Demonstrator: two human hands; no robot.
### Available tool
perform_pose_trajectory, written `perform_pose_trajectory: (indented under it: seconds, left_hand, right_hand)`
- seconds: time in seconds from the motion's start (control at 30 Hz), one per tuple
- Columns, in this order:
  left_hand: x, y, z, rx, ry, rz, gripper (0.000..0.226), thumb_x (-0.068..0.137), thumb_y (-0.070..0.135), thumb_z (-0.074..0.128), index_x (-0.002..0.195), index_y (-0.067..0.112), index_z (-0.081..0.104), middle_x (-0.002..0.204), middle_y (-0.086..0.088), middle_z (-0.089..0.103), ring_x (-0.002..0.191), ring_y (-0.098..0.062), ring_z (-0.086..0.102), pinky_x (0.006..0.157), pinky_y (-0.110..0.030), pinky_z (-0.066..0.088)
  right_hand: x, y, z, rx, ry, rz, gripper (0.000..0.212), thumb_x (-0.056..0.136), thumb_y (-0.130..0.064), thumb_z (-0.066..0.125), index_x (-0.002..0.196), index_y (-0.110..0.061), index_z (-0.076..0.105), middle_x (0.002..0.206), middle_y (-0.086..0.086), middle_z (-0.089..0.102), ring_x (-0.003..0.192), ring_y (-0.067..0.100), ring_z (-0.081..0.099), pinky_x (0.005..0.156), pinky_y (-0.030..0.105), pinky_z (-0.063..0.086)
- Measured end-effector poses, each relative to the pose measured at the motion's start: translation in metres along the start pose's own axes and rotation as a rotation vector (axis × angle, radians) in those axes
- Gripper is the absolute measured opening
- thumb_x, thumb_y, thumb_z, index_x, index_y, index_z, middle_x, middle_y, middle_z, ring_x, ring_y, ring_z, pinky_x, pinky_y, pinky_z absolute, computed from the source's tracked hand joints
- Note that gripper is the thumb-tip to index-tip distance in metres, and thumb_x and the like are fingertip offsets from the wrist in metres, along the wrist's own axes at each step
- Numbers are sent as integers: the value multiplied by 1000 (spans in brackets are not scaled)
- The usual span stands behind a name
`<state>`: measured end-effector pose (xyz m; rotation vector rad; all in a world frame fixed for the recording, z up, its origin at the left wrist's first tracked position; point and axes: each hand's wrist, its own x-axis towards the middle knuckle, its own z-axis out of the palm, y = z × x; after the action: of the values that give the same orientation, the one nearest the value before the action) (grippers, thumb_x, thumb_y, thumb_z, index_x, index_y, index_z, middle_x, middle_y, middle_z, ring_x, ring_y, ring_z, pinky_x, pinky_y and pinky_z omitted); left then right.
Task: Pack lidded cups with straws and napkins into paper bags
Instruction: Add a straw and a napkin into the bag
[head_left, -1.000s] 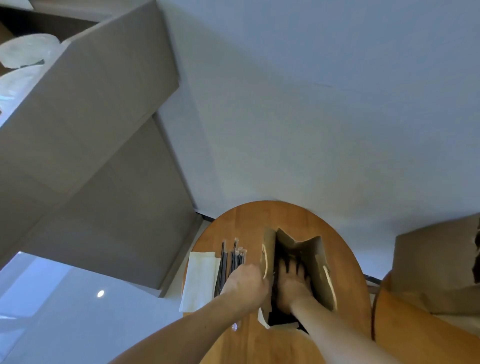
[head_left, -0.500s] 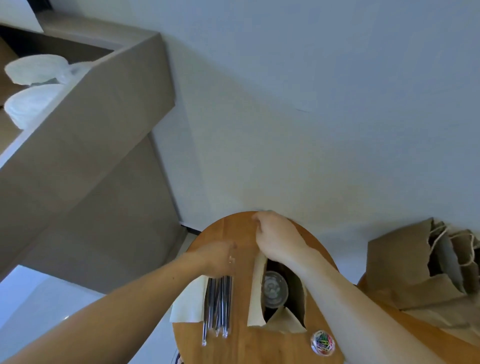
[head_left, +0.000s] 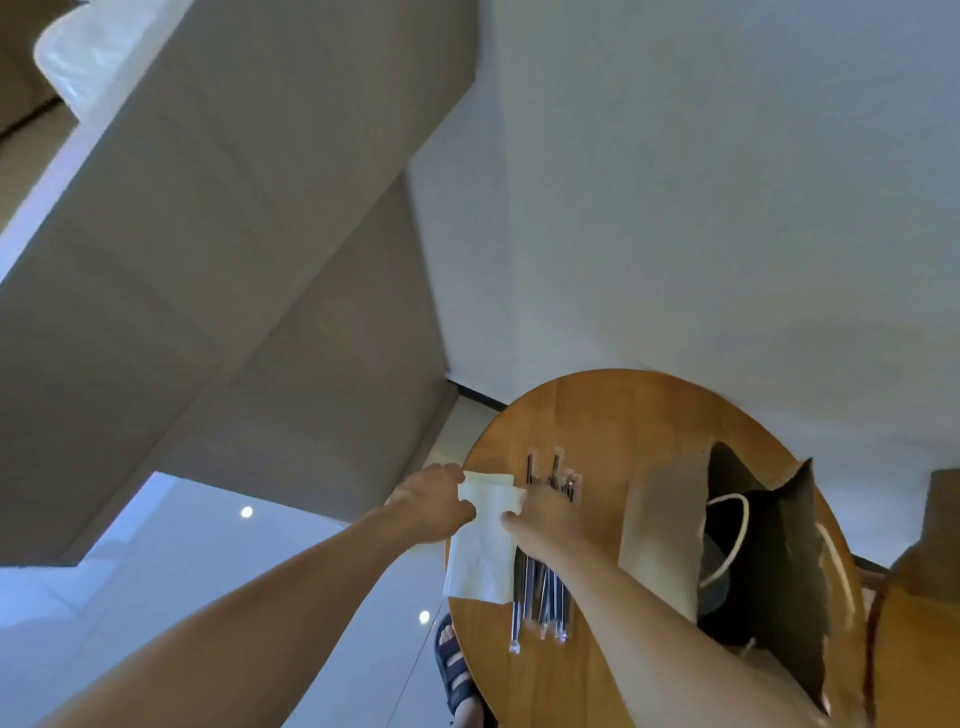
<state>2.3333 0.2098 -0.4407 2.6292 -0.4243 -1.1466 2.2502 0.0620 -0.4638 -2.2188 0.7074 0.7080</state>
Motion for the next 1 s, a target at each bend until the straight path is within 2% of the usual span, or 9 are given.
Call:
perform_pose_trajectory:
  seconds: [0.07, 0.17, 0.27, 0.5, 0.63, 0.73, 0.8, 0.9, 1.0]
  left_hand:
    - [10, -10, 8, 8, -15, -3, 57, 91, 39, 55, 143, 21, 41, 143, -1, 49, 115, -20, 56, 79, -27, 44]
    - [21, -19, 16, -2, -14, -15, 52, 92, 37, 53, 140, 20, 45, 138, -2, 52, 104, -17, 56, 75, -27, 44]
    - [29, -24, 21, -9, -2, -20, 50, 91, 35, 53, 138, 19, 47, 137, -2, 55, 111, -20, 57, 76, -26, 42]
    - [36, -29, 29, -43, 4, -7, 48, 93, 37, 54, 138, 21, 48, 139, 0, 54, 114, -19, 57, 76, -24, 41]
    - [36, -31, 29, -50, -7, -37, 48, 93, 37, 54, 138, 22, 48, 141, 1, 53, 116, -18, 56, 77, -24, 41]
    - [34, -31, 31, -47, -23, -50, 48, 94, 37, 53, 139, 22, 47, 142, 1, 52, 119, -19, 55, 79, -25, 41]
    - [33, -30, 32, -58, -33, -56, 48, 94, 37, 53, 139, 23, 47, 143, 2, 51, 121, -19, 54, 80, -25, 41]
    - [30, -28, 33, -103, -40, -69, 47, 93, 35, 54, 138, 22, 48, 143, 1, 50, 121, -18, 53, 82, -25, 43]
    - [27, -26, 32, -149, -32, -83, 47, 94, 32, 55, 138, 19, 48, 142, -1, 51, 118, -18, 54, 85, -27, 46]
  right_hand:
    - [16, 9, 23, 22, 14, 82, 26, 87, -29, 61, 69, -16, 48, 61, -2, 49, 54, 15, 54, 48, 25, 38]
    - [35, 18, 49, 18, 37, 135, 24, 86, -38, 64, 85, -14, 58, 69, -3, 58, 60, 11, 60, 43, 21, 37]
    - [47, 23, 66, 20, 73, 173, 30, 84, -40, 68, 93, -13, 57, 71, -4, 56, 55, 8, 55, 38, 20, 34]
    - [61, 27, 84, -15, 122, 208, 36, 87, -30, 68, 111, -6, 56, 100, 9, 68, 86, 26, 70, 62, 30, 55]
    - [64, 30, 85, -25, 118, 166, 21, 90, -20, 64, 105, -6, 61, 98, 8, 68, 86, 26, 68, 61, 30, 52]
    - [59, 32, 83, -93, 127, 132, 8, 92, -17, 58, 91, -10, 61, 81, 3, 64, 74, 21, 65, 52, 25, 41]
    - [56, 34, 82, -115, 151, 128, 20, 91, -14, 56, 71, -15, 54, 62, -2, 51, 58, 17, 57, 46, 23, 37]
    - [53, 40, 82, -110, 191, 125, 34, 89, -19, 57, 56, -19, 46, 47, -6, 40, 39, 10, 41, 40, 20, 29]
    - [49, 44, 82, 64, 198, 163, 29, 86, -28, 63, 59, -21, 54, 48, -8, 49, 39, 5, 47, 38, 19, 31]
